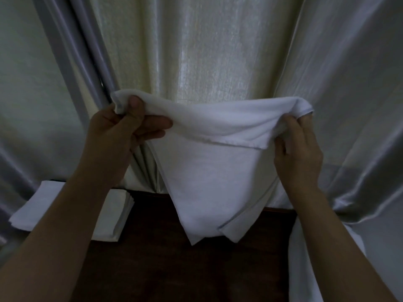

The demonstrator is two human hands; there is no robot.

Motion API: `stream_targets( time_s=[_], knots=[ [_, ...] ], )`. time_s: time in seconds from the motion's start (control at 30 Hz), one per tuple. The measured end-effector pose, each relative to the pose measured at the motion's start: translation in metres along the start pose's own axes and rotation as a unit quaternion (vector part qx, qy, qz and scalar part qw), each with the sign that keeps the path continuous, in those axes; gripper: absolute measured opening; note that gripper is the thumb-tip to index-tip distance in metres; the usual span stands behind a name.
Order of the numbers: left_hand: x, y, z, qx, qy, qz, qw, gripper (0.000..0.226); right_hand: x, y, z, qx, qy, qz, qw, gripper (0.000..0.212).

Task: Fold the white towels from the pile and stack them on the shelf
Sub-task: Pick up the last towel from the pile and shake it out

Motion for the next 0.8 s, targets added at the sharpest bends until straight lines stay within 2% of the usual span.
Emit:
stream_targets(
  time_s=[0.1,0.17,0.3,0.4,0.43,0.5,0.57,0.63,0.73,0.8],
  knots=[
    [-0.006,0.002,-0.002,0.002,-0.009,0.006,1.0,0.029,0.002,0.004,0.005,-0.02,0.0,0.002,1.0,0.02],
    [-0.007,0.003,0.0,0.002,-0.005,0.008,1.0,0.029,0.01,0.008,0.016,-0.067,0.063,-0.005,0.996,0.013],
    [0.003,0.009,0.009,0.003,0.044,-0.014,0.999,0.035,0.019,0.021,0.022,-0.241,0.201,0.024,0.949,0.027],
    [0.016,0.012,0.018,0.015,0.085,-0.032,0.996,0.038,0.024,0.031,0.016,-0.275,0.2,0.064,0.938,0.038],
    [0.02,0.013,0.021,0.02,0.093,-0.034,0.995,0.038,0.026,0.033,0.017,-0.302,0.246,0.078,0.917,0.039],
    [0.025,0.013,0.025,0.025,0.101,-0.025,0.994,0.039,0.027,0.037,0.021,-0.36,0.363,0.099,0.854,0.035],
    [0.031,0.012,0.026,0.021,0.108,-0.001,0.994,0.056,0.026,0.039,0.025,-0.403,0.447,0.105,0.792,0.022],
    [0.037,0.012,0.025,0.016,0.117,0.025,0.993,0.065,0.025,0.041,0.023,-0.419,0.477,0.103,0.766,0.021],
    [0.044,0.012,0.021,0.002,0.179,0.05,0.982,0.044,0.028,0.042,0.019,-0.414,0.479,0.124,0.764,0.023],
    [0.049,0.013,0.02,-0.018,0.256,0.06,0.965,0.01,0.03,0.041,0.018,-0.424,0.478,0.149,0.755,0.022]
  ],
)
Point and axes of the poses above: each hand's wrist, its own y-axis towards the middle knuckle, its own x-axis out of the back of the hand, z = x × y, the point moved 2 cm from there along y, towards the middle knuckle, and after that the axes turned 4 degrees about -y, right-handed, at the moved point
